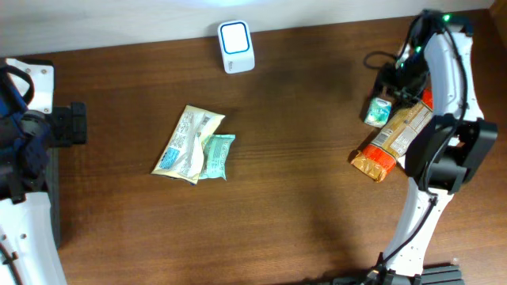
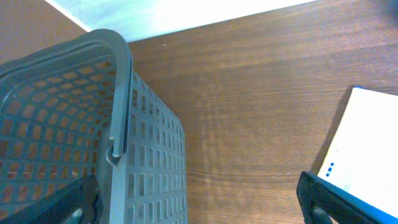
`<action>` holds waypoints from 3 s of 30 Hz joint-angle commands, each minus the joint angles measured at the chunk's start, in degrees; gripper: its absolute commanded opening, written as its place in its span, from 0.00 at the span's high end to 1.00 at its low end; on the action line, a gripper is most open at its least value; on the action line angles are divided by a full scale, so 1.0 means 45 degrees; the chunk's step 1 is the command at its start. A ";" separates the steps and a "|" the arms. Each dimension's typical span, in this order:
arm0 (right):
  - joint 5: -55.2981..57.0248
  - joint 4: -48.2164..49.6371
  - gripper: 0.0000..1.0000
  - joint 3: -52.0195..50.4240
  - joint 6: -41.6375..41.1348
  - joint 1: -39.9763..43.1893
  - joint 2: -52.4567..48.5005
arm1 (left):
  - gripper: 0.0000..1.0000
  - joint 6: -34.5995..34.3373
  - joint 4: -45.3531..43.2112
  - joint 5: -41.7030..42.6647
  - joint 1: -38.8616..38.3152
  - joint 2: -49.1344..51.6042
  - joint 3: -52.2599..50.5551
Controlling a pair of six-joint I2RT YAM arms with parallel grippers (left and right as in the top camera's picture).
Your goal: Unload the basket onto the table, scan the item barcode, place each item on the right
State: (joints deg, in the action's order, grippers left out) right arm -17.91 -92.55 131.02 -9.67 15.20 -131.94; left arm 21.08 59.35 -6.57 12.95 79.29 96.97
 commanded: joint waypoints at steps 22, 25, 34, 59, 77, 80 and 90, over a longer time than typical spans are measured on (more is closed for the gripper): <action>-0.2195 0.8437 0.20 -0.5003 -0.0738 -0.9651 -0.0544 | 0.01 0.0151 -0.0019 0.0073 0.0053 -0.0039 0.0126; -0.2191 0.8816 0.23 -0.5037 -0.0738 -0.9651 -0.0923 | 0.01 0.0151 -0.0015 0.0073 0.0053 -0.0039 0.0126; -0.2327 0.9170 0.81 -0.5090 -0.0733 -0.9651 -0.1049 | 0.01 0.0151 -0.0015 0.0073 0.0053 -0.0039 0.0126; -0.0083 0.2880 0.36 -0.3925 0.4867 -0.6819 0.0811 | 0.01 0.0151 -0.0015 0.0073 0.0053 -0.0039 0.0126; 0.2356 0.3570 0.93 -0.6829 -0.0874 -0.9122 0.0656 | 0.01 0.0151 -0.0015 0.0073 0.0053 -0.0039 0.0126; 0.2064 0.4051 0.94 -0.6479 -0.0874 -1.0258 0.0719 | 0.01 0.0151 -0.0015 0.0073 0.0053 -0.0039 0.0126; 0.1821 0.4333 0.94 -0.4221 -0.0583 -1.1463 0.0743 | 0.01 0.0151 -0.0015 0.0073 0.0053 -0.0039 0.0126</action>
State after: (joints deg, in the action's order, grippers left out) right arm -9.37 -71.64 108.44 -13.15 -37.87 -129.91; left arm 21.08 59.37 -6.59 12.95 79.29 96.97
